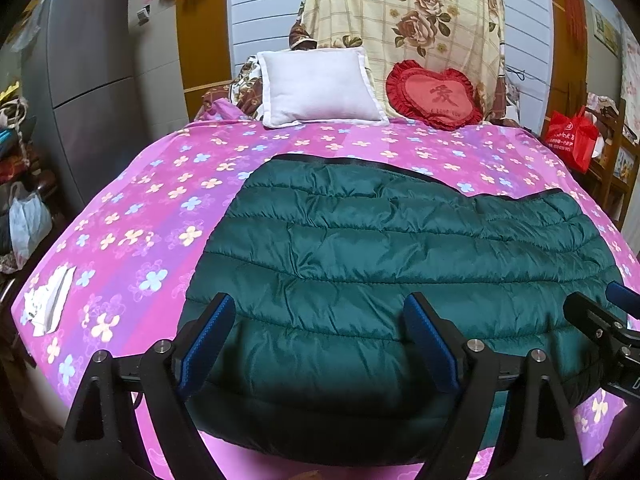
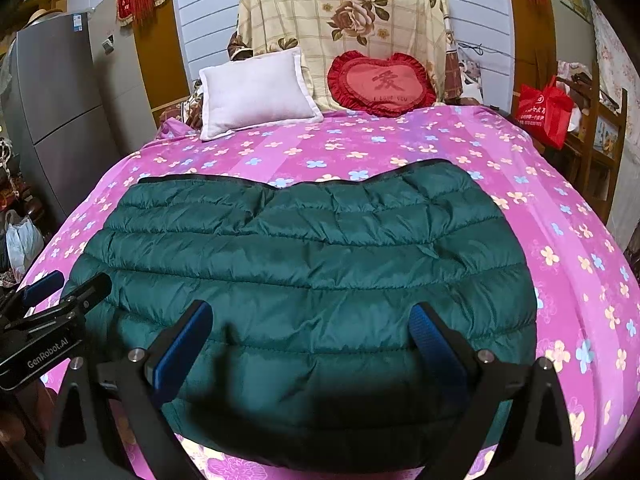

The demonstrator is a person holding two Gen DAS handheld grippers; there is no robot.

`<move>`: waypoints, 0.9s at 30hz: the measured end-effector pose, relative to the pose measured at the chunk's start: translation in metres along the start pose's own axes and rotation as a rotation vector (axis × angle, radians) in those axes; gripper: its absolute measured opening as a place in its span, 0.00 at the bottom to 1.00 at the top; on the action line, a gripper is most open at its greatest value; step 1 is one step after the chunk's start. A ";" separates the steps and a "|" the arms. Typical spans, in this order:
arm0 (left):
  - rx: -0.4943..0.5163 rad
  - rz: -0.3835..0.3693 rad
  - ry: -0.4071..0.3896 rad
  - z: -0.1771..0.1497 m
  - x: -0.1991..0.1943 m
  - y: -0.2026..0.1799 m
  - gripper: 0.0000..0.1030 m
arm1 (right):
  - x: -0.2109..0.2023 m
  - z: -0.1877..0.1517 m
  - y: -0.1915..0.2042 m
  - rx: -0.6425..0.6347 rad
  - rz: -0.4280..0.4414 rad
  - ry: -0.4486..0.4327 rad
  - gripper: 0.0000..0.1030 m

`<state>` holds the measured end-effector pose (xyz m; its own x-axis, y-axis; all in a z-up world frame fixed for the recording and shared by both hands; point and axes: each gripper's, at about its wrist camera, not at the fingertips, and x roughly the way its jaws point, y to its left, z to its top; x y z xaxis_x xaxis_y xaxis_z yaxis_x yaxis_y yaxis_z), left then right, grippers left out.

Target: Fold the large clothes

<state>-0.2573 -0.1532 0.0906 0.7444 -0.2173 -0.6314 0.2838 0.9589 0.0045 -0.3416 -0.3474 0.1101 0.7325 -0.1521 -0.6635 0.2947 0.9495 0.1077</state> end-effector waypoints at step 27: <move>0.007 0.000 0.010 -0.001 0.004 -0.005 0.62 | 0.007 0.000 -0.004 0.002 0.007 0.013 0.98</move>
<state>-0.2560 -0.1584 0.0869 0.7382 -0.2152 -0.6393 0.2878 0.9576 0.0101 -0.3377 -0.3525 0.1050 0.7265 -0.1419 -0.6724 0.2906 0.9501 0.1134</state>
